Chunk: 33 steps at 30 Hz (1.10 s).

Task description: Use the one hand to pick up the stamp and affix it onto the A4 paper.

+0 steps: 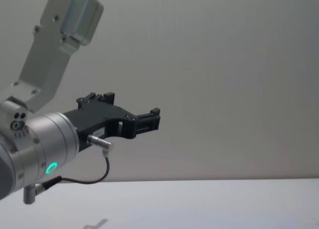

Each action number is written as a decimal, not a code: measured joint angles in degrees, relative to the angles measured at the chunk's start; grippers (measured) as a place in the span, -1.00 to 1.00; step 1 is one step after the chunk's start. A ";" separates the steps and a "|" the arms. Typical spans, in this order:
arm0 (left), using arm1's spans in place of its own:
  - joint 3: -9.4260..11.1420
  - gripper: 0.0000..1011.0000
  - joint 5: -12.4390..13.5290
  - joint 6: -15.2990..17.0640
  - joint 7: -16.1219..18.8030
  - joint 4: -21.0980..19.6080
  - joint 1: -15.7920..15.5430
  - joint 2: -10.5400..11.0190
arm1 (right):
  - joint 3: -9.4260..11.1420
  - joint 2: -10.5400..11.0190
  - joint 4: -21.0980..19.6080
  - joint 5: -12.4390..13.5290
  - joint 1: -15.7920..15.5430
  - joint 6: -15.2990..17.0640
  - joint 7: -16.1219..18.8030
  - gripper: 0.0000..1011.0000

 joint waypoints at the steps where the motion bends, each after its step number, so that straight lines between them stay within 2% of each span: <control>1: 0.00 0.98 0.00 0.00 0.00 0.00 0.00 0.00 | 0.02 -0.02 0.18 -0.07 0.09 0.00 -0.04 -0.56; 33: 0.00 0.98 0.00 0.00 0.00 0.00 0.00 0.00 | -0.50 -1.36 3.90 -2.60 1.89 0.62 0.68 -0.56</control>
